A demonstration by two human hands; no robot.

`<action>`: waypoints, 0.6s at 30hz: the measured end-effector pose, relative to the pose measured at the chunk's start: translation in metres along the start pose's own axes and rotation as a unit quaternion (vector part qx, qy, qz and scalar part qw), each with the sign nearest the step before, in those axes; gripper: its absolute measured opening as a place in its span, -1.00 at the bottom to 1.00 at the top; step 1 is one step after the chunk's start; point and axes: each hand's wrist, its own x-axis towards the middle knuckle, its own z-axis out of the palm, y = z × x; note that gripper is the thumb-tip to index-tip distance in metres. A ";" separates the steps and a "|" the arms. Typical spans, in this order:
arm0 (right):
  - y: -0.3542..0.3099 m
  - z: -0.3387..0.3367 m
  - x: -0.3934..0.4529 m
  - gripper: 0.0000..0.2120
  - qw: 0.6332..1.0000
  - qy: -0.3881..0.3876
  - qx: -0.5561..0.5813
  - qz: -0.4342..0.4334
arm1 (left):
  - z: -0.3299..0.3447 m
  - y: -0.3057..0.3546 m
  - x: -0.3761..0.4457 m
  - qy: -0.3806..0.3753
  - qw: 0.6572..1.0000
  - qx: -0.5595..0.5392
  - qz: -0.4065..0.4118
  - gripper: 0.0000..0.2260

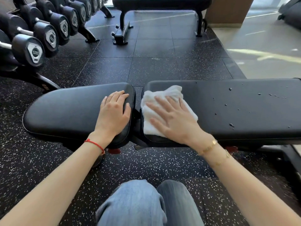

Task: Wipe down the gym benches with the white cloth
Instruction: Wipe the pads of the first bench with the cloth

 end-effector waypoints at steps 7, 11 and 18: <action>0.041 -0.013 -0.004 -0.47 0.992 -0.010 -0.021 0.123 | -0.002 0.004 -0.003 -0.008 1.000 0.002 0.001 -0.64; 0.005 0.000 -0.005 -0.48 0.995 0.009 -0.034 0.093 | -0.004 0.006 -0.007 -0.006 1.000 0.007 0.003 -0.65; 0.002 0.005 -0.071 -0.46 0.997 0.053 -0.039 0.049 | -0.005 0.022 -0.010 -0.005 1.000 -0.008 -0.006 -0.65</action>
